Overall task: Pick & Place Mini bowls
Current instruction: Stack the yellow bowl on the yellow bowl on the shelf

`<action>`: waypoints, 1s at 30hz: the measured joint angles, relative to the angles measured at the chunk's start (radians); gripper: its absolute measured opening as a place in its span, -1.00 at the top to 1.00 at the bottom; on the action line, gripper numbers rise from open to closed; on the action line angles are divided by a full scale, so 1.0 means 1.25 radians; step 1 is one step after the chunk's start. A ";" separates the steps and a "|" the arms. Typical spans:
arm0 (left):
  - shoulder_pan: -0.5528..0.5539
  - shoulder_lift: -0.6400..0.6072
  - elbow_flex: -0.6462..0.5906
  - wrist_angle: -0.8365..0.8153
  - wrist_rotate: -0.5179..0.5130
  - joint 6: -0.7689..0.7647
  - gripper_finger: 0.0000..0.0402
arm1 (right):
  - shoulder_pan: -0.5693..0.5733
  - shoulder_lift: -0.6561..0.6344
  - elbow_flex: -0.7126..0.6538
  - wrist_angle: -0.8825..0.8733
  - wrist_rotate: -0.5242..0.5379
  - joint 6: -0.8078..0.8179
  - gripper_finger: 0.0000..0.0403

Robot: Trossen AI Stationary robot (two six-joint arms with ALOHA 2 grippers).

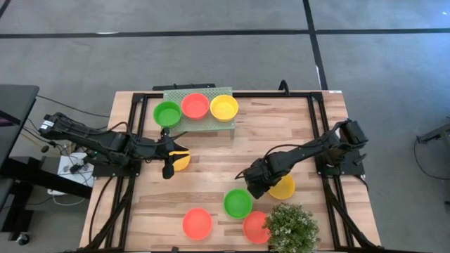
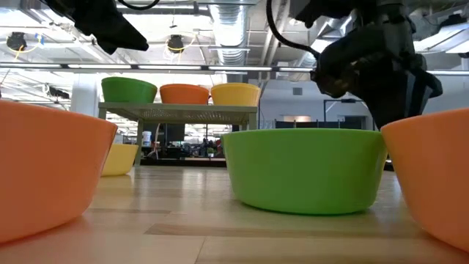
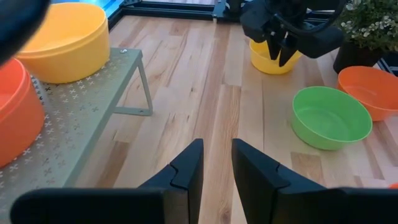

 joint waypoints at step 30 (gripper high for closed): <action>0.000 0.000 0.001 0.013 0.000 0.000 0.57 | -0.079 -0.007 0.356 -0.254 0.238 -0.485 1.00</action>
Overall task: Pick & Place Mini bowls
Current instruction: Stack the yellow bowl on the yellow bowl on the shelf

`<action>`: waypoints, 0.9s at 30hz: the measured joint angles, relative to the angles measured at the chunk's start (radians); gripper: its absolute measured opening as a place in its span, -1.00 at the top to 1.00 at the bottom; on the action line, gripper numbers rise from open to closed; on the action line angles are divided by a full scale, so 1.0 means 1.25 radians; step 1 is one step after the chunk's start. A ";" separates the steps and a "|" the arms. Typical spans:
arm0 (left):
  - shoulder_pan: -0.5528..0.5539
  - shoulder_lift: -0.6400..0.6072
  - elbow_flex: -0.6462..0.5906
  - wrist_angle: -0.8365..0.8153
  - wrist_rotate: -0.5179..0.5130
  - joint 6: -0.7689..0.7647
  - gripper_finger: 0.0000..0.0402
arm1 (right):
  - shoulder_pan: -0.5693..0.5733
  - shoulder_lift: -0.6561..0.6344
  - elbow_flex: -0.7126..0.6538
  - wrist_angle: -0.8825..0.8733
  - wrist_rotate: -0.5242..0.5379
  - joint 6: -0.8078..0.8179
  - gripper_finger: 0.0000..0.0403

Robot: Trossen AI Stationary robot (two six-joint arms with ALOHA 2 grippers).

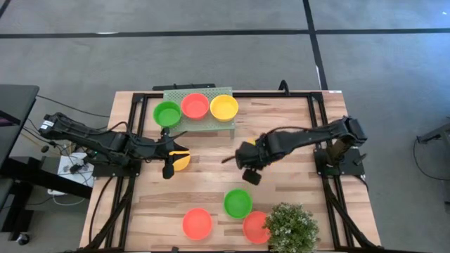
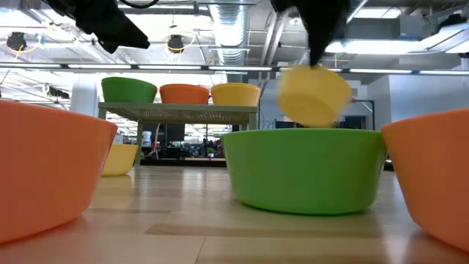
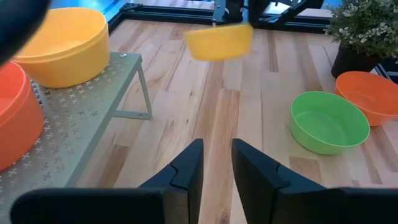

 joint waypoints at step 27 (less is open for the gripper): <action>0.000 0.000 0.000 0.011 0.000 0.000 0.57 | -0.288 0.100 0.224 0.166 0.157 -0.695 1.00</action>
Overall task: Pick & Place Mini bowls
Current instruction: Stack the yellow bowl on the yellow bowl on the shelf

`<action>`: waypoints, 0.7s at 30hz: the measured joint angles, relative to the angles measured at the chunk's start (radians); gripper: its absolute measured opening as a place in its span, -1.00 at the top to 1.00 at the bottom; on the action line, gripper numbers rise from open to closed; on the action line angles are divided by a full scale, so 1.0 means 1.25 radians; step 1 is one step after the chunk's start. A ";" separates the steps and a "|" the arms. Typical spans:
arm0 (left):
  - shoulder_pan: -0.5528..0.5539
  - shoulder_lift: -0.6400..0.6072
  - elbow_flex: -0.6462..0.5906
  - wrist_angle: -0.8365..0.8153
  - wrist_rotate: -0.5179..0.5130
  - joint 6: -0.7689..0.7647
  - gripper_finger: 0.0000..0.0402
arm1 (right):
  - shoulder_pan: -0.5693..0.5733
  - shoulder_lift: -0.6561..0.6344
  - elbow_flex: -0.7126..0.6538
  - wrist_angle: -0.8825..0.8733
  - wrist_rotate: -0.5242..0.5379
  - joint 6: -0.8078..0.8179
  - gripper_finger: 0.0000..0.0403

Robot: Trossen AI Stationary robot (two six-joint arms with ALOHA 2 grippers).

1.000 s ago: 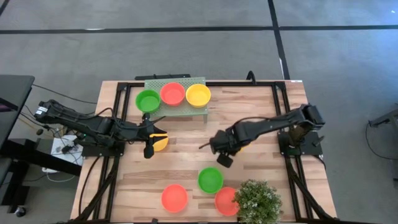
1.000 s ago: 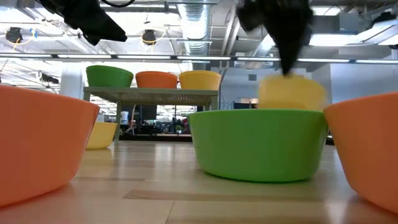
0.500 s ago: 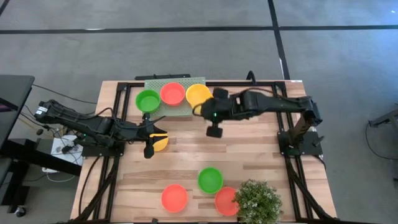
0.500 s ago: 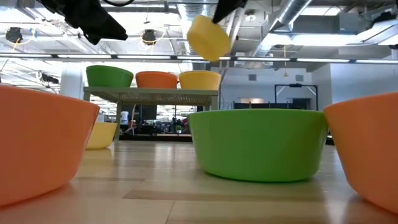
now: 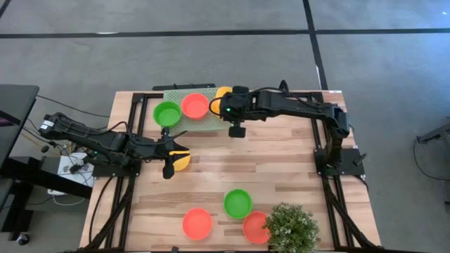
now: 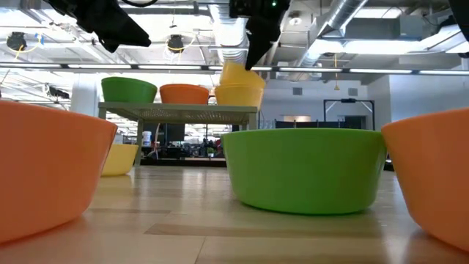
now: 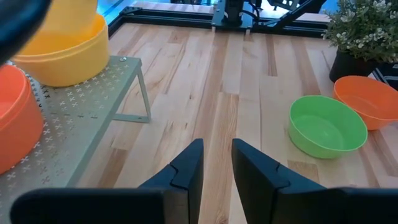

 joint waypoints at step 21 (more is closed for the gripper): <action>0.001 0.000 0.000 0.013 0.000 0.000 0.57 | 0.000 0.011 -0.001 -0.028 -0.020 -0.216 1.00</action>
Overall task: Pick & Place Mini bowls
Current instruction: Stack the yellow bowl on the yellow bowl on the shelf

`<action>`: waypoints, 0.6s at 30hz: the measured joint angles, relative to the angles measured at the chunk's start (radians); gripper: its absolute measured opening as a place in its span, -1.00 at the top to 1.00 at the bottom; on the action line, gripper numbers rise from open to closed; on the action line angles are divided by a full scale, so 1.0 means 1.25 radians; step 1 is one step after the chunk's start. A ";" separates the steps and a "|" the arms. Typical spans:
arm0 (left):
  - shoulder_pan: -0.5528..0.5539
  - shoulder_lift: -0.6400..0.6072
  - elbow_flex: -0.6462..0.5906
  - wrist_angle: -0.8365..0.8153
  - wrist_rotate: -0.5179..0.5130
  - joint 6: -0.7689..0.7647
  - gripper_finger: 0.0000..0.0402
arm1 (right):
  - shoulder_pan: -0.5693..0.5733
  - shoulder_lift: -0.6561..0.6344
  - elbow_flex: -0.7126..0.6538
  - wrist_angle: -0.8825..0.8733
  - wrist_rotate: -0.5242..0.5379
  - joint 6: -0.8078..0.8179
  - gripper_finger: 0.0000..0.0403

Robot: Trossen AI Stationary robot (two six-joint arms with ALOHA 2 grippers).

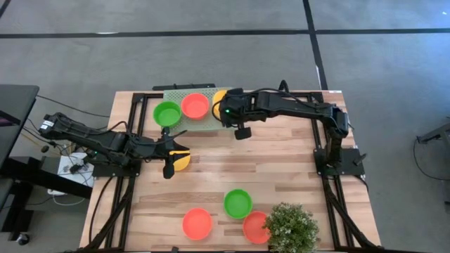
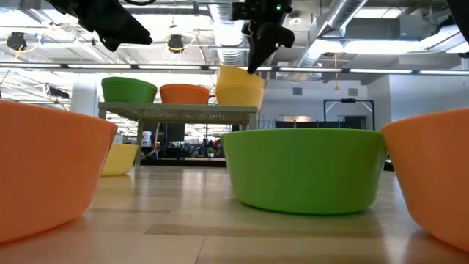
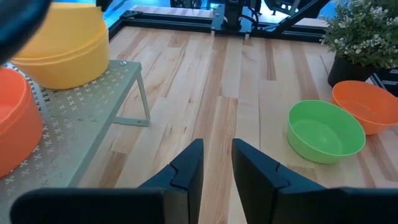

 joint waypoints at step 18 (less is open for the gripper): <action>0.000 0.000 0.000 0.015 0.000 0.000 0.57 | 0.002 0.000 -0.001 -0.025 0.002 -0.130 0.87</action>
